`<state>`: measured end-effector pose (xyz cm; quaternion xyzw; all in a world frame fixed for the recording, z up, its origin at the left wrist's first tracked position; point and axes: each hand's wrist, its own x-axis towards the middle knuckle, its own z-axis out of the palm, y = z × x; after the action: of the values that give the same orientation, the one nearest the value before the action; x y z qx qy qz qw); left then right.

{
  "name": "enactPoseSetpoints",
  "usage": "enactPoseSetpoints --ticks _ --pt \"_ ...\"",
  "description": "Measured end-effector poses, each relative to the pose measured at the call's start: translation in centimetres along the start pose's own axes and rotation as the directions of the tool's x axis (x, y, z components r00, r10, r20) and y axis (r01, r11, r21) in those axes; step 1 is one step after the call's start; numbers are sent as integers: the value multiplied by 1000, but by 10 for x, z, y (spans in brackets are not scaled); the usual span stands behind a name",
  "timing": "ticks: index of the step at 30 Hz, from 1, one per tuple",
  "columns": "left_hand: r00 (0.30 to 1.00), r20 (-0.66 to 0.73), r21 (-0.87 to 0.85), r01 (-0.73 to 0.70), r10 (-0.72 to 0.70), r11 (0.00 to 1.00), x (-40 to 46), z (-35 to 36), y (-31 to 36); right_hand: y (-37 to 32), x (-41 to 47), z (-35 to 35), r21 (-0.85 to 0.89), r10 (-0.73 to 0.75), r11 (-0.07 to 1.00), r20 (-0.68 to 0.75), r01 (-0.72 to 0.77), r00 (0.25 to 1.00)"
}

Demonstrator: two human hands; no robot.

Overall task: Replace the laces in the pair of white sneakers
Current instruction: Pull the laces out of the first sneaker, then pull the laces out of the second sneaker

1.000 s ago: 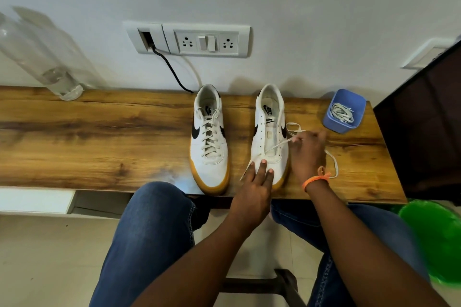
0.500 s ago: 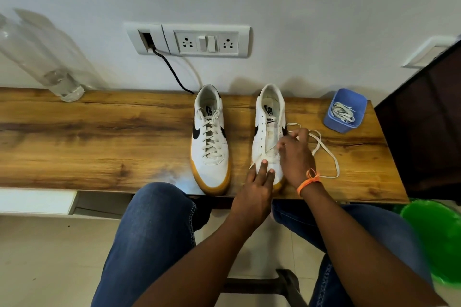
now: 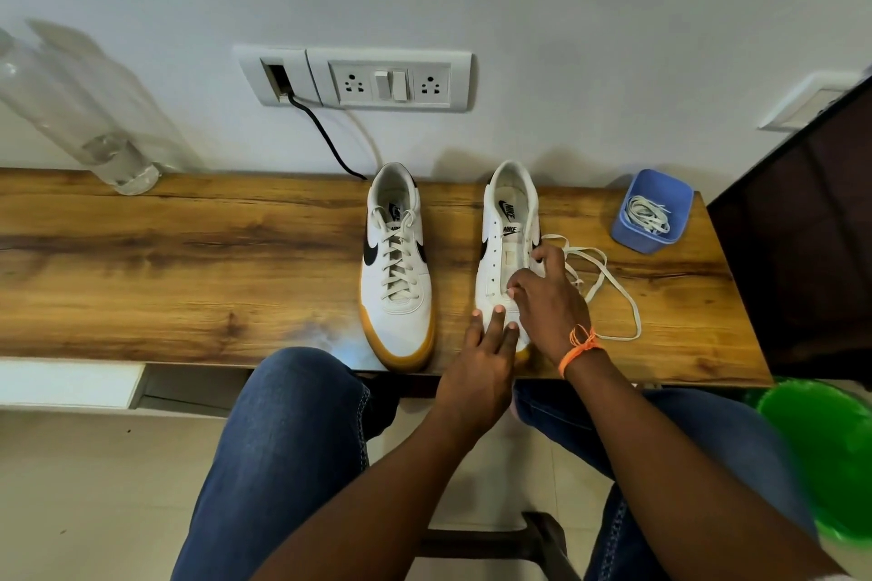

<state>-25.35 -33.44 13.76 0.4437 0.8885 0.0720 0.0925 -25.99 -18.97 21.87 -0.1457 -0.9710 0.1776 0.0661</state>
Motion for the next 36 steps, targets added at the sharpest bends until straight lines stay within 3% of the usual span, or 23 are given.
enactPoseSetpoints --ticks 9,13,17,19,23,27,29,32,34,36 --pt "999 28 -24 20 -19 1000 0 -3 -1 3 1 17 81 143 987 -92 -136 985" --pt "998 35 -40 48 -46 998 0 -4 -1 21 12 9 339 514 819 -77 -463 854" --pt "996 89 -18 18 -16 1000 2 2 -3 39 14 -1 334 542 811 -118 -481 832" --pt "998 50 -35 24 -22 999 3 -4 -1 45 20 -8 387 607 762 -152 -518 780" --pt "998 -47 -85 47 -52 995 0 -25 7 62 30 -9 522 735 559 46 -644 676" --pt "998 -42 -130 46 -52 991 -2 -34 11 62 24 -5 541 774 478 112 -692 623" --pt "997 -66 -185 15 -28 983 0 -41 8 35 17 -11 469 697 602 85 -646 712" --pt "972 -232 -340 -119 40 933 4 -60 4 -4 1 -6 404 459 790 109 -461 882" --pt "958 -281 -511 -94 -62 855 6 -76 -2 -18 -7 1 311 306 894 101 -323 947" --pt "938 -276 -550 25 -210 835 7 -88 -14 -17 -7 9 162 258 948 107 -272 960"
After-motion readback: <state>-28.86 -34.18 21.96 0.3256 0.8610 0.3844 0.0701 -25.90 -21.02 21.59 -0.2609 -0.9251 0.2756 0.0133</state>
